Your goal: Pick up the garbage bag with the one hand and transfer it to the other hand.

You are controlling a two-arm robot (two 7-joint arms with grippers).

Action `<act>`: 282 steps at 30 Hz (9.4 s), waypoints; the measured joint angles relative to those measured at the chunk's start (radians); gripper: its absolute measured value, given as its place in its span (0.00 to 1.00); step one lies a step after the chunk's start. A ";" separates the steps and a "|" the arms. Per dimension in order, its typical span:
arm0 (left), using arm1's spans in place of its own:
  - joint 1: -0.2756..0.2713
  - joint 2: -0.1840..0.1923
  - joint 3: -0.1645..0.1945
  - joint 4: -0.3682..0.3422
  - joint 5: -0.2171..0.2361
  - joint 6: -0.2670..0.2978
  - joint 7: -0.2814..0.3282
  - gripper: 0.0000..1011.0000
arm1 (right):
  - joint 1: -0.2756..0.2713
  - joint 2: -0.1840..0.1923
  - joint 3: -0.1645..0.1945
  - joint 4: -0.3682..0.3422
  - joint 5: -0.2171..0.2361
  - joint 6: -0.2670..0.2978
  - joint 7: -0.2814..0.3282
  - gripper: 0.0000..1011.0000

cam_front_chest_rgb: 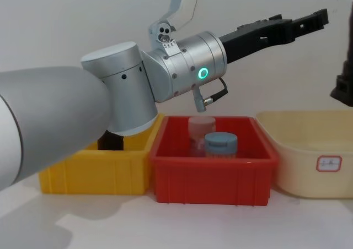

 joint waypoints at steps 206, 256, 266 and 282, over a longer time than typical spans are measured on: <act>0.779 0.229 -0.193 -0.945 0.294 -0.098 0.657 0.99 | 0.030 0.056 -0.268 -0.016 0.206 0.178 0.377 0.99; 0.779 0.229 -0.193 -0.945 0.294 -0.098 0.657 0.99 | 0.035 0.069 -0.302 -0.005 0.239 0.177 0.350 0.99; 0.779 0.229 -0.193 -0.945 0.294 -0.098 0.657 0.99 | 0.034 0.073 -0.302 -0.018 0.254 0.179 0.345 0.99; 0.779 0.229 -0.193 -0.945 0.294 -0.098 0.657 0.99 | 0.031 0.077 -0.316 -0.027 0.264 0.184 0.339 0.99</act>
